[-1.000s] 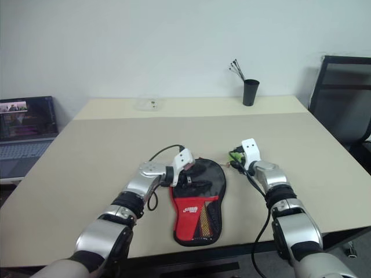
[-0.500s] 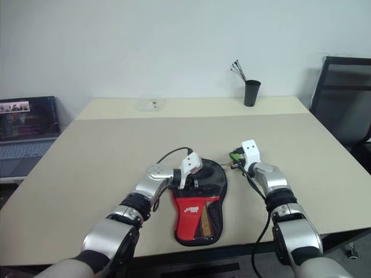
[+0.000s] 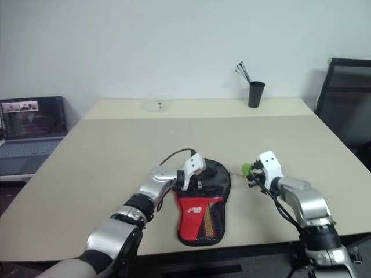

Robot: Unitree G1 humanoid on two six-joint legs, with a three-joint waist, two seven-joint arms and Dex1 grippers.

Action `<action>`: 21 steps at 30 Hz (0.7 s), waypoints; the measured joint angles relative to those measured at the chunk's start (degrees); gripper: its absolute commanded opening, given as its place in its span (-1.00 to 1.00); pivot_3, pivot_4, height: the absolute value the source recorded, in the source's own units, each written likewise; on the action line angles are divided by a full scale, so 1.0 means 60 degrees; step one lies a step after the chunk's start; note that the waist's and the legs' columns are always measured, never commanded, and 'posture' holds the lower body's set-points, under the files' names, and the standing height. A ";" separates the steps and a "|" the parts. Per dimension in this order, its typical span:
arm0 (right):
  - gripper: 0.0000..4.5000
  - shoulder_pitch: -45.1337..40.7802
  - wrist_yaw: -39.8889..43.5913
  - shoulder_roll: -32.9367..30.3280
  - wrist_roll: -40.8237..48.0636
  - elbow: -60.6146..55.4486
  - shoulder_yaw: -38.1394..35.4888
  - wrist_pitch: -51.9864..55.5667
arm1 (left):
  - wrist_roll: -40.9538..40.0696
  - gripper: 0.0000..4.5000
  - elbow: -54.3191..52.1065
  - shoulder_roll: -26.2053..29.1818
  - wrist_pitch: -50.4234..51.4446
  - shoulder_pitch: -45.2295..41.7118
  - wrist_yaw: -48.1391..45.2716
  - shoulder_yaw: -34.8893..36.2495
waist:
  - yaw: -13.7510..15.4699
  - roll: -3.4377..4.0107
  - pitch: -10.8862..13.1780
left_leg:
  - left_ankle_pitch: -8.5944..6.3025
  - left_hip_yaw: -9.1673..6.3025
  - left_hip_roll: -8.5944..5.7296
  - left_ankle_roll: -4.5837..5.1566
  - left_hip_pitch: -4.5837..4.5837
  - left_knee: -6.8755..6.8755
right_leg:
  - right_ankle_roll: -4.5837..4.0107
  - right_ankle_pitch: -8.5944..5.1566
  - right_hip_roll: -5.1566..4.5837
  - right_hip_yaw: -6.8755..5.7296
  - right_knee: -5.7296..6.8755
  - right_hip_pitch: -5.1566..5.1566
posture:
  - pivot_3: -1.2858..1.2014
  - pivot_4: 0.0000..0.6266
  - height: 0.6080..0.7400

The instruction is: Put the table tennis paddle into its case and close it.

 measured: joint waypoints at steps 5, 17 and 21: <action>-0.97 0.0980 0.0051 -0.0252 0.0929 -0.2294 -0.0080 0.1618 | 0.0032 0.67 0.0144 -0.0184 -0.0070 -0.0086 0.0057 -0.0021 | 0.0048 0.0003 -0.0007 | -0.0001 -0.0005 -0.0001 0.0000 -0.0006 0.0000 | 0.0000 0.0000 -0.0001 -0.0006 -0.0015 0.0003 | 0.03 -0.52 1.00; -0.97 0.2563 0.0269 -0.1167 0.2739 -0.4999 -0.0601 0.3514 | 0.0198 0.67 0.0455 -0.0634 -0.0180 -0.0292 0.0218 -0.0127 | 0.0074 0.0007 -0.0021 | -0.0016 -0.0025 -0.0004 0.0020 -0.0034 -0.0006 | 0.0016 0.0011 -0.0002 -0.0026 -0.0109 0.0024 | 0.03 -0.52 1.00; -0.97 0.2946 0.0710 -0.1636 0.3548 -0.5432 -0.1082 0.3791 | 0.0204 0.67 0.0461 -0.0688 -0.0191 -0.0295 0.0211 -0.0130 | 0.0116 0.0006 -0.0025 | -0.0026 -0.0031 -0.0008 0.0034 -0.0050 -0.0004 | 0.0018 0.0011 -0.0004 -0.0034 -0.0126 0.0024 | 0.03 -0.52 1.00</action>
